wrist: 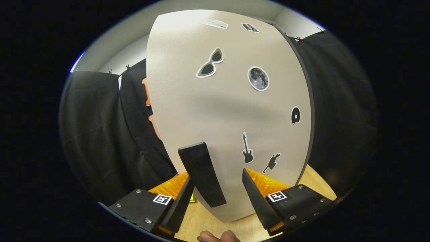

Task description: Open the shoe cabinet door, grab the shoes and put them into the shoe cabinet, then close the shoe cabinet door.

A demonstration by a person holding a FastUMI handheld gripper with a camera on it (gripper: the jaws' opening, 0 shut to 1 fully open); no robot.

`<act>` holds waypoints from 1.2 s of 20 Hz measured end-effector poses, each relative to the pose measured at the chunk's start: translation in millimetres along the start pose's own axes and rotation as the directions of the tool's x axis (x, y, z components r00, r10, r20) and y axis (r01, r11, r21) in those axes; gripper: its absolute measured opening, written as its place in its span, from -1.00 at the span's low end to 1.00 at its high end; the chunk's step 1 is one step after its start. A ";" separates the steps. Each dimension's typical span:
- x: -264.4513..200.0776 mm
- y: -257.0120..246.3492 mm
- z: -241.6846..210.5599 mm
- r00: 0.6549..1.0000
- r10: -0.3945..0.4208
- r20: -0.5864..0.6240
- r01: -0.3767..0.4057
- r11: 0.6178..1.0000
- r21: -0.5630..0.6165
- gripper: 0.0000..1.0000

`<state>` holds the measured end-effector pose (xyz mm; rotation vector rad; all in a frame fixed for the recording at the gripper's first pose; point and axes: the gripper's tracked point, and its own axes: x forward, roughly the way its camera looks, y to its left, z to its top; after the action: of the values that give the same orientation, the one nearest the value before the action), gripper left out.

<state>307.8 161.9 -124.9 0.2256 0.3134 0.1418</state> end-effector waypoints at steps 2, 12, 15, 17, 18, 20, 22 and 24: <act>0.7 0.6 -0.5 1.000 0.008 0.000 -0.008 1.000 0.001 0.75; 4.2 0.7 2.0 0.999 0.005 0.041 -0.002 0.996 -0.089 0.79; 11.5 -0.8 4.0 0.999 -0.003 0.054 0.008 0.994 -0.106 0.80; 14.2 -2.5 3.6 0.998 -0.027 0.062 0.034 0.993 -0.110 0.80; 15.8 -3.7 3.2 0.997 -0.040 0.066 0.048 0.992 -0.119 0.81; 20.4 -4.1 0.8 0.995 -0.071 0.069 0.080 0.987 -0.142 0.81; 23.4 -4.7 0.3 0.993 -0.096 0.073 0.106 0.984 -0.143 0.81; 24.0 -2.9 -1.8 0.992 -0.102 0.078 0.111 0.985 -0.129 0.83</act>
<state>330.1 163.6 -134.2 0.0812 0.2439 0.0485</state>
